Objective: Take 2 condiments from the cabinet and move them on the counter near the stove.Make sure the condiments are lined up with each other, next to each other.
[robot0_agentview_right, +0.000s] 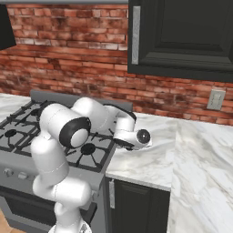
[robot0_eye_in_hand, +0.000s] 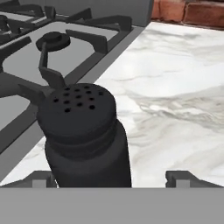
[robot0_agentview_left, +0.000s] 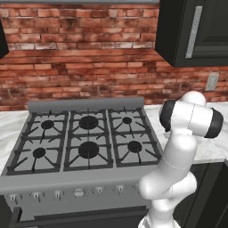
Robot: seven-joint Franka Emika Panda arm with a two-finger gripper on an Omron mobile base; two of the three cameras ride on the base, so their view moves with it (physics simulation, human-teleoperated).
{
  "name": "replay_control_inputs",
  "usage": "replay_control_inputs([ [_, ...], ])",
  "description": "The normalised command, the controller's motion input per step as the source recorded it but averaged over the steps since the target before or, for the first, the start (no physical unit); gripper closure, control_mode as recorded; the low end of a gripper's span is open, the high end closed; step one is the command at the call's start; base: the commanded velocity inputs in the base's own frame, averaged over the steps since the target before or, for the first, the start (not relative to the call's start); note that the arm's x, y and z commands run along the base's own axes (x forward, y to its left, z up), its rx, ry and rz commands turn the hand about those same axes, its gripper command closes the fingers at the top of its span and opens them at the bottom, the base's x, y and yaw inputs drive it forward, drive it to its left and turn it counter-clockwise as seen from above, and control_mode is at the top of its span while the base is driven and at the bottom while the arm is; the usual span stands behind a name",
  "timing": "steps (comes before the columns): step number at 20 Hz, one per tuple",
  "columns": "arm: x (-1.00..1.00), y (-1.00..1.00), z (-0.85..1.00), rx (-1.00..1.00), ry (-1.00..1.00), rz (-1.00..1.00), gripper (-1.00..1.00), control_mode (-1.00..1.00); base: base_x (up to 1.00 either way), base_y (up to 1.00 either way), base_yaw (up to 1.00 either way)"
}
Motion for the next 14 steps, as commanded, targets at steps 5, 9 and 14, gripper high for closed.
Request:
replay_control_inputs([
  [5,-0.51,0.00,-0.01,0.00,0.00,0.00,-1.00,-1.00,0.00,0.00,0.00],
  [9,-0.36,0.00,0.04,0.00,-0.01,0.00,-1.00,-1.00,0.00,0.00,0.00],
  [14,-0.31,0.00,0.53,0.00,-0.02,0.00,-1.00,-1.00,0.00,0.00,0.00],
])
